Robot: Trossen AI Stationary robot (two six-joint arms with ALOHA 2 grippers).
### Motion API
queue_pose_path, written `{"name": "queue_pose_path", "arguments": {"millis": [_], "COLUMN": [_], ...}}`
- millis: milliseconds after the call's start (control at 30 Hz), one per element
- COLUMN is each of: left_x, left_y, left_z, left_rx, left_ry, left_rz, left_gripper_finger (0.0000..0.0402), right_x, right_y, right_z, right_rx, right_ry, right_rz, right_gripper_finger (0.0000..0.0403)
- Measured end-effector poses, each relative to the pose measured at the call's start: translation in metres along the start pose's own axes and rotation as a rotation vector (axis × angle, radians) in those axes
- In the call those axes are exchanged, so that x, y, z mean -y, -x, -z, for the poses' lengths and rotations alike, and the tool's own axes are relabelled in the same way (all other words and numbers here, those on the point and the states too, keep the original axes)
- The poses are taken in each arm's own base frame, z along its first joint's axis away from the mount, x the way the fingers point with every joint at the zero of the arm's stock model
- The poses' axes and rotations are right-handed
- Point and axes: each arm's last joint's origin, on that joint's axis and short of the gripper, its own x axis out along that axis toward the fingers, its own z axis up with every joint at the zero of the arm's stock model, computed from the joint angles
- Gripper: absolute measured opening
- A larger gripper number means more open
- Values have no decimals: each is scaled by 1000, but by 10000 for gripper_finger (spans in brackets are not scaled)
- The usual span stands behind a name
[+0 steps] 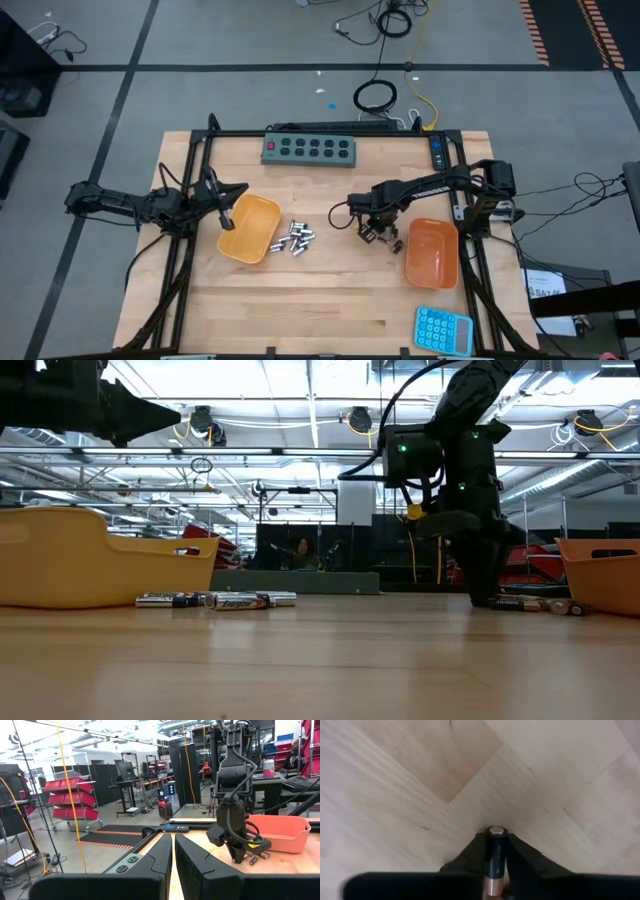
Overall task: Sort batteries
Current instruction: Put the black battery into the orange bin
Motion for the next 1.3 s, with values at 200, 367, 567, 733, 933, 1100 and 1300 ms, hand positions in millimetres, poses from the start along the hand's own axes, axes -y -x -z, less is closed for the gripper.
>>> {"name": "queue_pose_path", "arguments": {"millis": [200,367,567,733,933,1100,1300], "left_x": [0,0,1,1,1,2,3], "left_y": [0,0,0,0,0,0,1], "left_z": [0,2,5,5,6,10,11], "left_rx": [-4,-21,-49,-53,-59,-91,-103], "left_ry": [-23,-28,7,35,55,59,56], "left_rz": [1,5,10,10,11,18,35], "left_gripper_finger": [33,33,33,33,33,33,33], "right_x": [-2,-15,-23,-17,-12,-4,7], "right_y": [3,40,103,118,100,63,33], "right_z": [-2,-5,43,97,125,131,135], "right_rx": [18,179,264,122,11,-71,-95], "right_ry": [38,97,85,-38,-108,-131,-135], "right_rz": [14,55,47,67,128,117,118], "right_gripper_finger": [21,21,21,25,49,46,71]}}
